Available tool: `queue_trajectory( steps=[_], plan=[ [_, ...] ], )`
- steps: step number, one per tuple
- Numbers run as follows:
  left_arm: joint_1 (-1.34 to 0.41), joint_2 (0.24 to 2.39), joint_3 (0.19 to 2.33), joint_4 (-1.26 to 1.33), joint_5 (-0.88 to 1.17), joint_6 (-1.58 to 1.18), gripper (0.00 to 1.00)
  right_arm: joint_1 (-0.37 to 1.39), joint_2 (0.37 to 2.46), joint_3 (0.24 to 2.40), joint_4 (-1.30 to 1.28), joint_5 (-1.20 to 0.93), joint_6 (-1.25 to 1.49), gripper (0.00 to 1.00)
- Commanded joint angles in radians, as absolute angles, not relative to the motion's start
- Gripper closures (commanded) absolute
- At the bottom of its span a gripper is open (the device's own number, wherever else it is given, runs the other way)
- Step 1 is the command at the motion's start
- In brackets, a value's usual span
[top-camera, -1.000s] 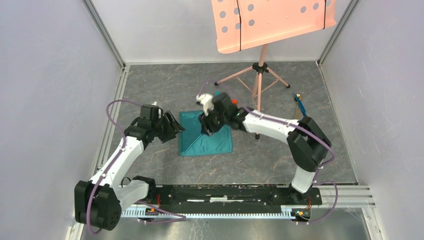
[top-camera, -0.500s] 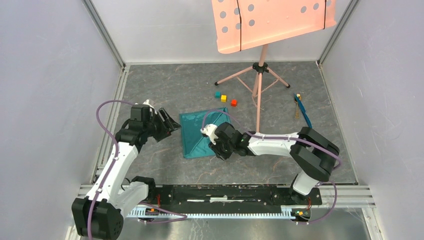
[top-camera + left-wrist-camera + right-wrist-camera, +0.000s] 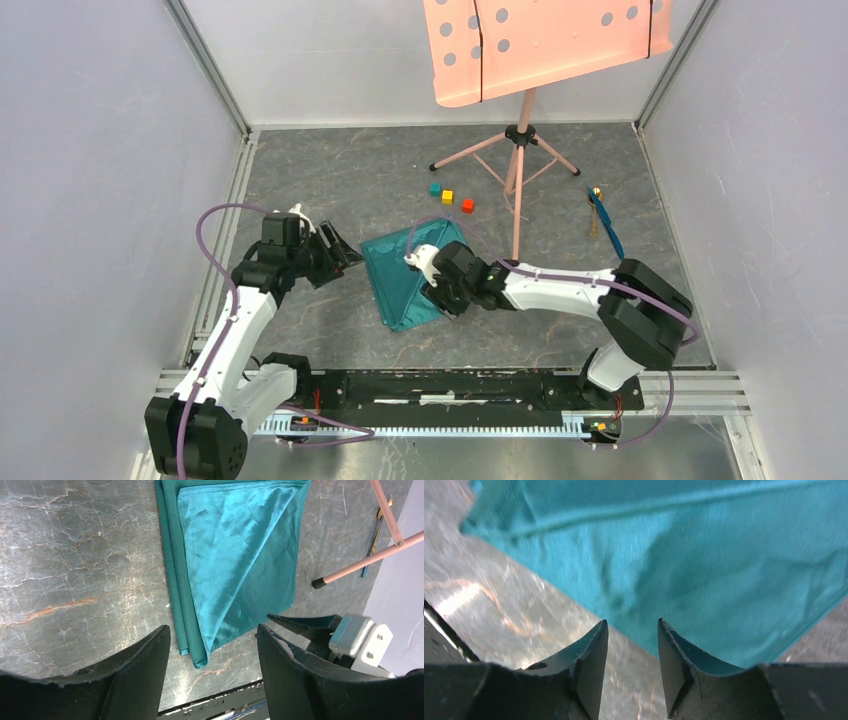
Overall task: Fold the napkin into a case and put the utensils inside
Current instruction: Smooth out the upper triangle-folded napkin at the center of the board.
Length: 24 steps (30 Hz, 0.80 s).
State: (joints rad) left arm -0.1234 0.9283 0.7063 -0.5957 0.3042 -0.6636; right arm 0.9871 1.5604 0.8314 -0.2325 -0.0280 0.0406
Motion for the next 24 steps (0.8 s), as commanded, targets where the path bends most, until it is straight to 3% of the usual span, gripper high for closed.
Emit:
queue_trajectory(
  steps=[1,9,17,24],
  plan=[
    [-0.114,0.9,0.699,-0.577,0.35,-0.622,0.29,0.988,1.649,0.934,-0.171,-0.008,0.072,0.53],
    [-0.113,0.99,0.678,-0.552,0.367,-0.616,0.26,0.975,1.653,0.924,-0.134,0.002,0.087,0.52],
    [-0.114,1.236,0.698,-0.274,0.351,-0.722,0.52,0.907,1.625,0.909,-0.077,-0.054,0.142,0.47],
    [-0.114,1.402,0.732,-0.191,0.285,-0.742,0.56,0.834,1.557,0.837,-0.029,-0.117,0.139,0.48]
  ],
)
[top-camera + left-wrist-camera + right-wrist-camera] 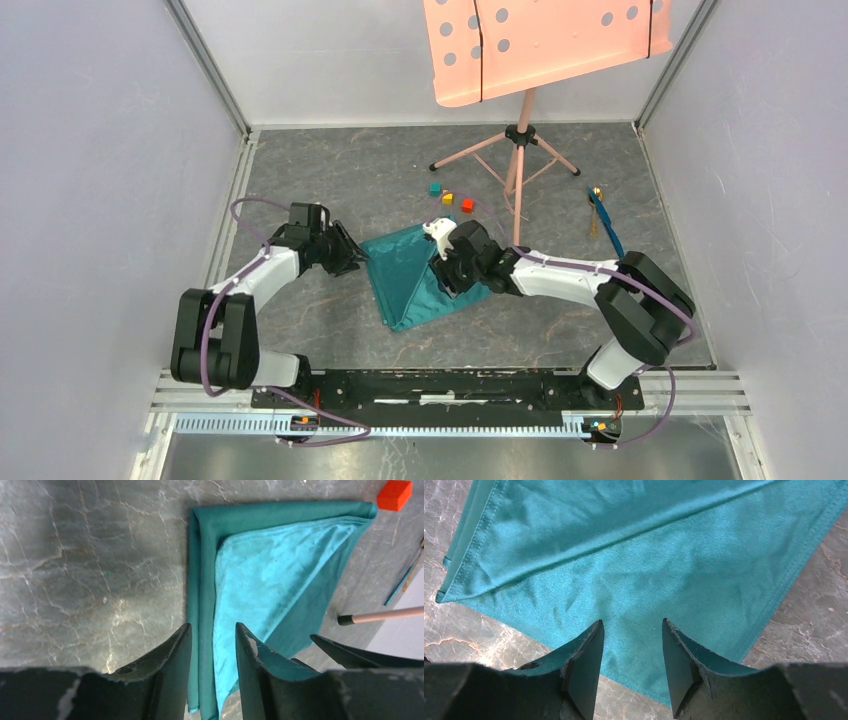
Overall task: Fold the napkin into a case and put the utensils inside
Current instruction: Smooth out the upper triangle-folded napkin at the center of the board.
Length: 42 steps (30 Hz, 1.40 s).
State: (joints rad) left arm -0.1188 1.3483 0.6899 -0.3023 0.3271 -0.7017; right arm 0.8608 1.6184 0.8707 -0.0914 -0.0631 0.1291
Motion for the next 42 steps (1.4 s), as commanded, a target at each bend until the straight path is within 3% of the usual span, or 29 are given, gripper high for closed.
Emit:
queue_trajectory(
  steps=[1,6,25,32,42],
  plan=[
    [-0.114,1.422,0.738,-0.186,0.286,-0.743,0.59,0.827,1.55,0.828,-0.023,-0.122,0.138,0.48],
    [-0.114,1.483,0.756,-0.148,0.273,-0.754,0.71,0.804,1.531,0.794,-0.007,-0.151,0.138,0.49],
    [-0.114,1.585,0.79,-0.107,0.262,-0.753,0.81,0.791,1.525,0.759,0.038,-0.196,0.155,0.51],
    [-0.114,1.586,0.804,-0.099,0.263,-0.765,0.96,0.792,1.525,0.746,0.044,-0.206,0.164,0.52],
    [-0.096,1.535,0.801,-0.085,0.279,-0.814,0.98,0.792,1.524,0.739,0.059,-0.208,0.175,0.53]
  ],
)
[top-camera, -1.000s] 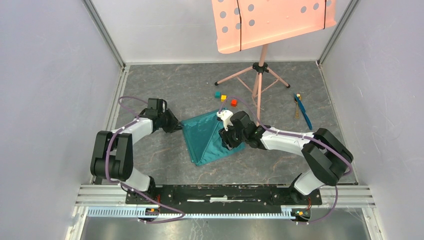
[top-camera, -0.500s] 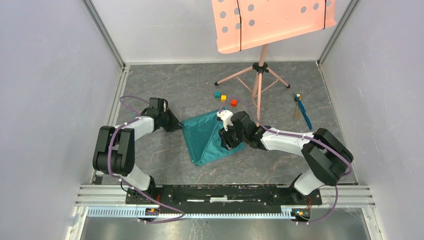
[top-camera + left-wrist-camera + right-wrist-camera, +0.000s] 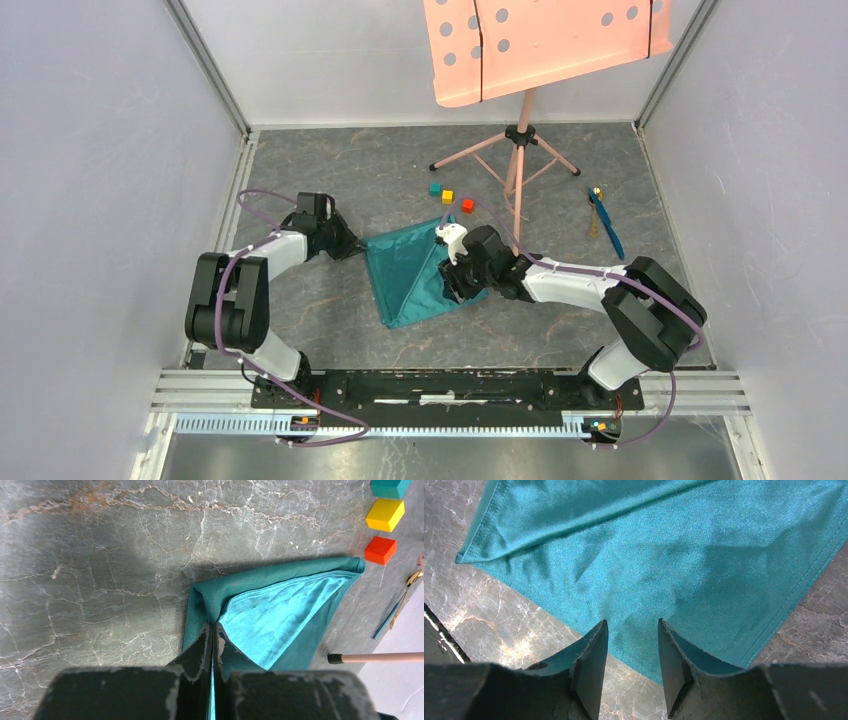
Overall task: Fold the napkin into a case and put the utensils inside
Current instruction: Smooth out the upper triangle-folded napkin at the center of the board.
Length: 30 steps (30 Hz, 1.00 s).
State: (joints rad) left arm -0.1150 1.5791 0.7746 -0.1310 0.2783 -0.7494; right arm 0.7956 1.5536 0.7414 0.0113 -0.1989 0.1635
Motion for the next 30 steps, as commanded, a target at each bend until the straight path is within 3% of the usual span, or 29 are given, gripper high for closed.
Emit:
queue_trajectory(
  steps=[1,13,18,24,30],
  plan=[
    [-0.084,1.538,0.796,-0.073,0.297,-0.826,0.98,0.792,1.524,0.738,0.061,-0.209,0.176,0.53],
    [-0.017,1.658,0.784,0.056,0.453,-0.913,0.92,0.792,1.541,0.742,0.082,-0.216,0.189,0.53],
    [-0.016,1.617,0.771,0.005,0.428,-0.871,0.69,0.777,1.56,0.773,0.075,-0.192,0.228,0.53],
    [-0.017,1.433,0.809,-0.229,0.285,-0.744,0.43,0.742,1.599,0.825,0.009,-0.11,0.234,0.53],
    [-0.017,1.312,0.772,-0.316,0.295,-0.681,0.37,0.73,1.681,0.887,-0.038,-0.043,0.166,0.53]
  ],
)
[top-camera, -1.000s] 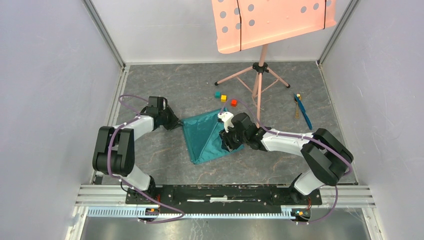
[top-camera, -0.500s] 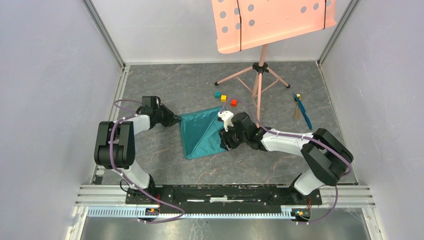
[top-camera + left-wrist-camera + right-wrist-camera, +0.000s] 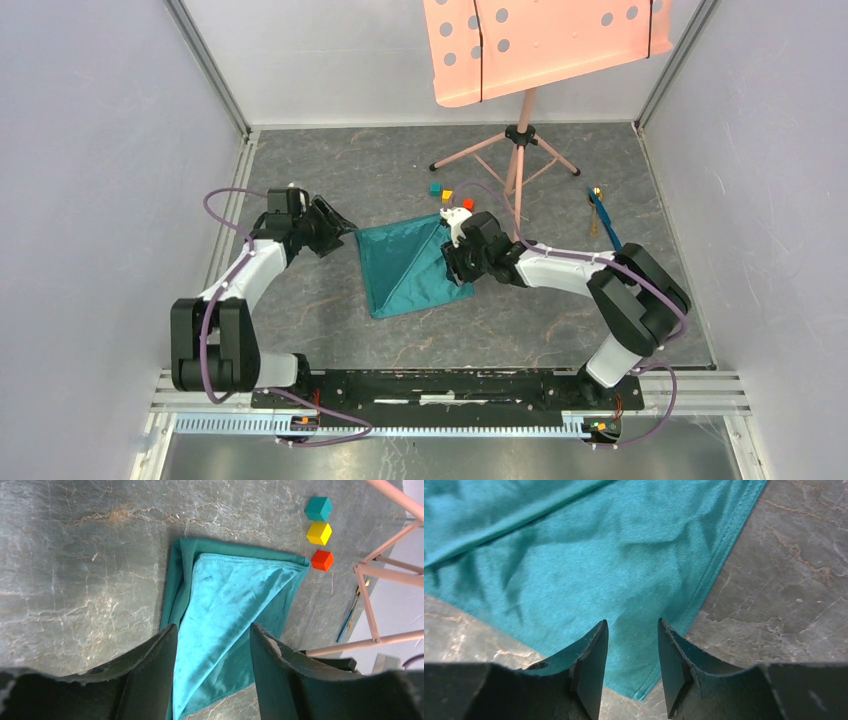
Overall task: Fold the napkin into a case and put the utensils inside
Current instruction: Smooth out the upper triangle-folded napkin at the center of the board.
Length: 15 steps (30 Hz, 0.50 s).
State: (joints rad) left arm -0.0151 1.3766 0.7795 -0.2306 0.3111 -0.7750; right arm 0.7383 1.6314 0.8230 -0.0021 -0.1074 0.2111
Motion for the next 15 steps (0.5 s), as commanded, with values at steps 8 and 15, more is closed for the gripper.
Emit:
queue_trajectory(
  steps=[8,15],
  plan=[
    [-0.035,1.236,0.695,-0.313,0.296,-0.656,0.31,0.719,1.784,0.957,-0.048,0.071,0.108,0.54],
    [-0.032,1.425,0.79,-0.191,0.31,-0.755,0.39,0.721,1.755,1.014,-0.06,0.021,0.082,0.54]
  ],
)
